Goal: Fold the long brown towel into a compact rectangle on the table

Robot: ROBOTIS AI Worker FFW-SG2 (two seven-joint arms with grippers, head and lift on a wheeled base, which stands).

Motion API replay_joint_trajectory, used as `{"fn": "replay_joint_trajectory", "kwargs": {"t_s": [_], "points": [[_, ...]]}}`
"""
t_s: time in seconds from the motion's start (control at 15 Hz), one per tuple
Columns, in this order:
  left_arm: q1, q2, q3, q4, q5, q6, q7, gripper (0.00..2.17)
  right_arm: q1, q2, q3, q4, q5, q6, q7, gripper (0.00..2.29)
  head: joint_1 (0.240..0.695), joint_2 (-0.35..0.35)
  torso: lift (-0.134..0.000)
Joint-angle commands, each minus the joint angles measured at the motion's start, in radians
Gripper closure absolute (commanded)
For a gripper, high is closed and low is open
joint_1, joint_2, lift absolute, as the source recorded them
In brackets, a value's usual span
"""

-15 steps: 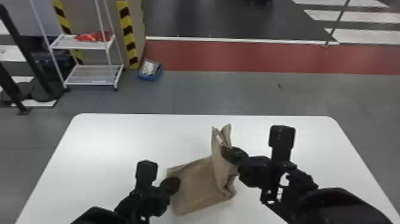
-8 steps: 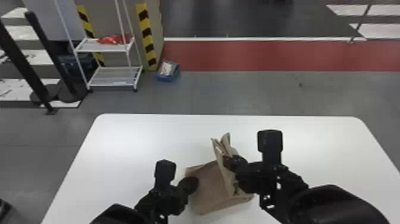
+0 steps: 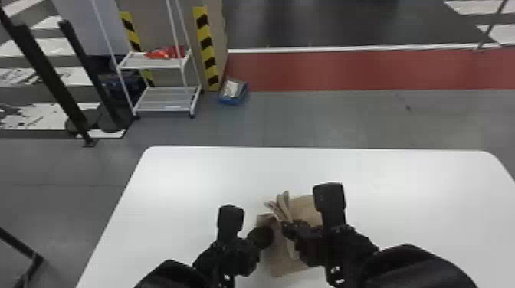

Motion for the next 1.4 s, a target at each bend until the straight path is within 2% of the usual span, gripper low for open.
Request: {"fn": "replay_joint_trajectory", "kwargs": {"t_s": [0.0,0.07,0.13,0.27,0.4,0.6,0.73,0.8,0.87,0.93,1.0,1.07,1.13,1.33], "points": [[0.000,-0.002,0.000,0.000,-0.001,0.000,0.000,2.05,-0.004,0.005,0.012,0.020,-0.002,-0.017,0.002,0.63,0.695,0.112,0.000],[0.000,-0.002,0.000,0.000,-0.001,0.000,0.000,2.05,0.002,0.005,0.002,0.022,-0.031,-0.063,0.026,0.00,0.695,0.116,0.000],[0.000,-0.002,0.000,0.000,-0.001,0.000,-0.002,2.05,0.026,-0.002,-0.024,0.020,-0.091,-0.189,0.098,0.00,0.695,0.121,0.000],[0.000,-0.002,0.000,0.004,-0.001,-0.003,-0.002,2.05,0.063,-0.005,-0.081,-0.004,-0.186,-0.278,0.194,0.03,0.695,0.137,0.000],[0.000,-0.003,0.000,0.014,-0.001,-0.006,-0.002,2.05,0.095,-0.012,-0.107,-0.041,-0.222,-0.275,0.206,0.05,0.695,0.143,0.000],[0.009,0.001,0.005,-0.003,0.001,-0.009,0.006,2.05,0.150,-0.018,-0.143,-0.099,-0.222,-0.244,0.206,0.05,0.695,0.125,0.000],[0.058,0.003,0.061,-0.089,-0.001,-0.021,0.001,1.99,0.186,-0.029,-0.170,-0.127,-0.220,-0.220,0.206,0.10,0.695,0.115,0.000],[0.087,0.004,0.095,-0.134,-0.001,-0.043,0.001,1.99,0.204,-0.035,-0.188,-0.138,-0.220,-0.207,0.206,0.24,0.695,0.111,0.000],[0.107,0.006,0.135,-0.172,0.004,-0.034,-0.003,1.99,0.223,-0.037,-0.200,-0.153,-0.216,-0.207,0.209,0.48,0.695,0.112,0.000],[0.127,0.006,0.181,-0.213,0.025,-0.012,-0.015,1.99,0.241,-0.046,-0.208,-0.170,-0.214,-0.207,0.210,0.90,0.695,0.112,0.000],[0.149,0.006,0.221,-0.242,0.059,0.006,-0.038,1.99,0.258,-0.051,-0.211,-0.185,-0.205,-0.207,0.210,1.48,0.695,0.122,0.000],[0.159,0.009,0.241,-0.270,0.068,0.006,-0.041,1.99,0.267,-0.051,-0.212,-0.196,-0.189,-0.177,0.210,1.79,0.695,0.130,0.000],[0.168,0.011,0.252,-0.278,0.071,0.006,-0.046,1.99,0.276,-0.051,-0.214,-0.205,-0.173,-0.146,0.210,1.97,0.695,0.140,0.000],[0.173,0.011,0.295,-0.287,0.073,-0.012,-0.048,1.99,0.313,-0.051,-0.219,-0.216,-0.139,-0.119,0.209,1.99,0.695,0.176,0.000]]}}
